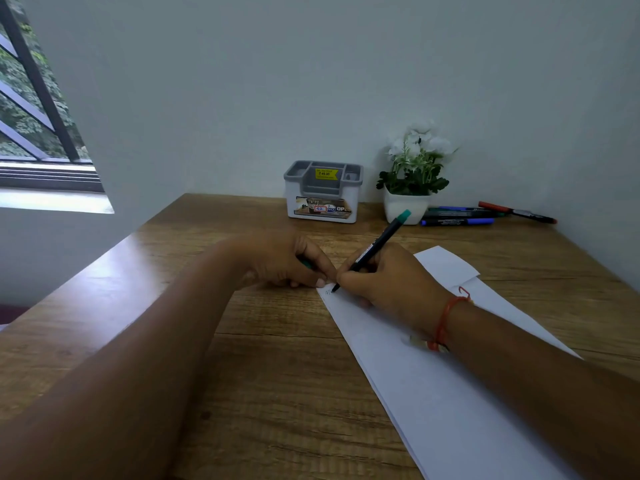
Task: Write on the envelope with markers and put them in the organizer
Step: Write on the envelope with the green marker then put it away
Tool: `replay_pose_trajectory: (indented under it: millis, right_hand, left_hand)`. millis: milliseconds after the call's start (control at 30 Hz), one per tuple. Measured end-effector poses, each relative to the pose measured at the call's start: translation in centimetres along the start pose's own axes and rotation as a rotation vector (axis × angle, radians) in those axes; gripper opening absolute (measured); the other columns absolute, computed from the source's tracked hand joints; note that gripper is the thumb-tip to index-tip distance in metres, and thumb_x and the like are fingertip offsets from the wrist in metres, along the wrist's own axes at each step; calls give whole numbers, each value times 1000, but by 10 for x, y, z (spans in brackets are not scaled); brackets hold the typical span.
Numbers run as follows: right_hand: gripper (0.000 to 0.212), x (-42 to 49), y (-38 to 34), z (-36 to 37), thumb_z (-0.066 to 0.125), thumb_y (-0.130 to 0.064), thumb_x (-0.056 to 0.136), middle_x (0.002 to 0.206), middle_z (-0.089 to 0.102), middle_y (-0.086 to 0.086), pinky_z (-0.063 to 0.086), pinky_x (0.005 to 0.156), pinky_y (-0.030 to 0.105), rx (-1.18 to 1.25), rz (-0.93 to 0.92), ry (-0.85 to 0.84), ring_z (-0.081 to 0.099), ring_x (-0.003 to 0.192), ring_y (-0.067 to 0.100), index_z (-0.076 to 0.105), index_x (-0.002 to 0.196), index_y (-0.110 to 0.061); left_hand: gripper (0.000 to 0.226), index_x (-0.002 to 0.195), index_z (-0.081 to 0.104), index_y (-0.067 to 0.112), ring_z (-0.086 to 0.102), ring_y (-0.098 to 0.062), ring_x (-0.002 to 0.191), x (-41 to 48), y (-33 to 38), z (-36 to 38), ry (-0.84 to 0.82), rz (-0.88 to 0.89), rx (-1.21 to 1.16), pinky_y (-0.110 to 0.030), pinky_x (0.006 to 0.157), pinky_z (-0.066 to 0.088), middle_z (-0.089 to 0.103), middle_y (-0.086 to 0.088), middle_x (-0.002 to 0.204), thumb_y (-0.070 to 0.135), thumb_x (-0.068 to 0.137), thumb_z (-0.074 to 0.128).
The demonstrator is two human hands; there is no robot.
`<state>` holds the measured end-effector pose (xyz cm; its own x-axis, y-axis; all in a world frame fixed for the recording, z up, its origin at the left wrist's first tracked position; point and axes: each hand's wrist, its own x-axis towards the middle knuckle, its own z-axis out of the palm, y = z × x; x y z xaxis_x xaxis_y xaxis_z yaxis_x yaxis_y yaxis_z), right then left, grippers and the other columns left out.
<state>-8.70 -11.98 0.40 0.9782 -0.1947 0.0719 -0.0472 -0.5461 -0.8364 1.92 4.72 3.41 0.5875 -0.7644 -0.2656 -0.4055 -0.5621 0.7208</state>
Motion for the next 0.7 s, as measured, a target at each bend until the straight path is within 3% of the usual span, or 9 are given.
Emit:
replay_pose_trajectory:
  millis: [133,233,300,433,500,700]
  right_hand:
    - [11,1,1,-1,67,-25,87,65,66,-7,49,65,30,26,16,35,60,63,8,75,86,-18]
    - [14,1,0,-3,63,-22,88,63,67,-5,50,65,31,62,12,34,60,59,9,74,88,-14]
    - [15,0,-2,-6,62,-21,88,64,69,-2,53,66,33,76,14,16,62,60,9,74,85,-12]
    - [14,-4,-2,-8,65,-20,86,75,74,6,54,65,32,37,6,28,63,63,7,76,84,-12]
    - [10,-5,-3,-8,68,-19,83,76,74,1,52,64,29,43,4,3,63,68,5,78,85,-15]
    - [10,-5,-2,-7,70,-18,81,72,73,-9,53,67,27,39,-4,-2,64,72,4,80,83,-21]
  left_hand:
    - [22,98,77,26,49,-2,55,0,-1,0,-5,11,11,-18,54,39,67,1,78,8,89,67]
    - [21,97,77,29,50,-3,58,1,-2,0,6,5,21,-22,56,39,69,-17,97,12,87,70]
    - [21,96,77,31,51,-3,58,2,-3,0,8,6,25,-23,58,40,68,-19,108,13,87,70]
    - [23,99,76,27,51,-2,58,1,-2,-1,-7,8,9,-20,55,40,69,-10,94,9,88,68]
    - [22,99,77,26,50,-3,59,1,-3,-1,-4,4,4,-22,57,39,67,-5,88,9,88,69]
    - [20,96,77,28,49,-7,60,3,-5,0,5,3,5,-27,59,37,65,-13,88,12,88,70]
